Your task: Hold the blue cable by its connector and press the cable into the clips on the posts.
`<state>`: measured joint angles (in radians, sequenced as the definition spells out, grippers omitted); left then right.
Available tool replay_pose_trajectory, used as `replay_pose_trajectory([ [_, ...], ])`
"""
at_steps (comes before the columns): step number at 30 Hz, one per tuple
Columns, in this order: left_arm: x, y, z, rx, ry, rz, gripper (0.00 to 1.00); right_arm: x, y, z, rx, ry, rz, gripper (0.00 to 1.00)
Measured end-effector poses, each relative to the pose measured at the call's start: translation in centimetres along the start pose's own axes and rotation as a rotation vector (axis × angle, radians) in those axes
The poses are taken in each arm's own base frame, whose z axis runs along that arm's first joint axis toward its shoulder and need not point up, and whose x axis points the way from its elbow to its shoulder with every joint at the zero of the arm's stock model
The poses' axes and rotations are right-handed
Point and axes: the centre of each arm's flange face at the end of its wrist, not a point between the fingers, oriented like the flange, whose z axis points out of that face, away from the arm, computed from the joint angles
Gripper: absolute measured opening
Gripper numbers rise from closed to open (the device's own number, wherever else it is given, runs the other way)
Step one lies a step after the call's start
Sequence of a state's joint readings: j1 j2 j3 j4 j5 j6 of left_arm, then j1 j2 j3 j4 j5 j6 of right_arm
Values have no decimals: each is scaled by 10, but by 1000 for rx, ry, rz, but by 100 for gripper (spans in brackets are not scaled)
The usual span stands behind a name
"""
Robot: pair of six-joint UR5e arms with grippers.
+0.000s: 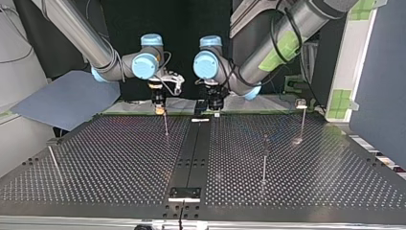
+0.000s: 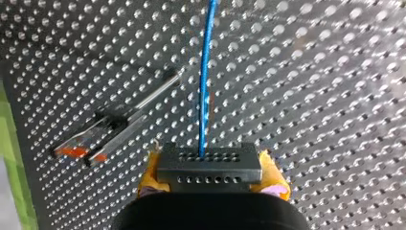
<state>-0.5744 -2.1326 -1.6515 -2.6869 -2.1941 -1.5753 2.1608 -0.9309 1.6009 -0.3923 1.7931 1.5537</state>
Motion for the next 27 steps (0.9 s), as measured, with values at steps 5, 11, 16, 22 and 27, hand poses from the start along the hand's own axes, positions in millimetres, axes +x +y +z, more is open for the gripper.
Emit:
replay_pose_trajectory([
  [5,16,-15,-6,15,-6,-15,0,-13,8,-3,-6,-1,11,0],
  [11,34,-30,-13,38,-1,-27,0,-35,17,-6,3,-9,42,0],
  [16,55,-41,-16,55,2,-26,0,-68,25,-8,8,-41,45,0],
  [22,72,-49,-19,64,5,-15,0,-111,34,-13,-7,-87,46,0],
  [27,74,-58,-25,79,-11,-16,0,-130,46,-19,-20,-96,53,0],
])
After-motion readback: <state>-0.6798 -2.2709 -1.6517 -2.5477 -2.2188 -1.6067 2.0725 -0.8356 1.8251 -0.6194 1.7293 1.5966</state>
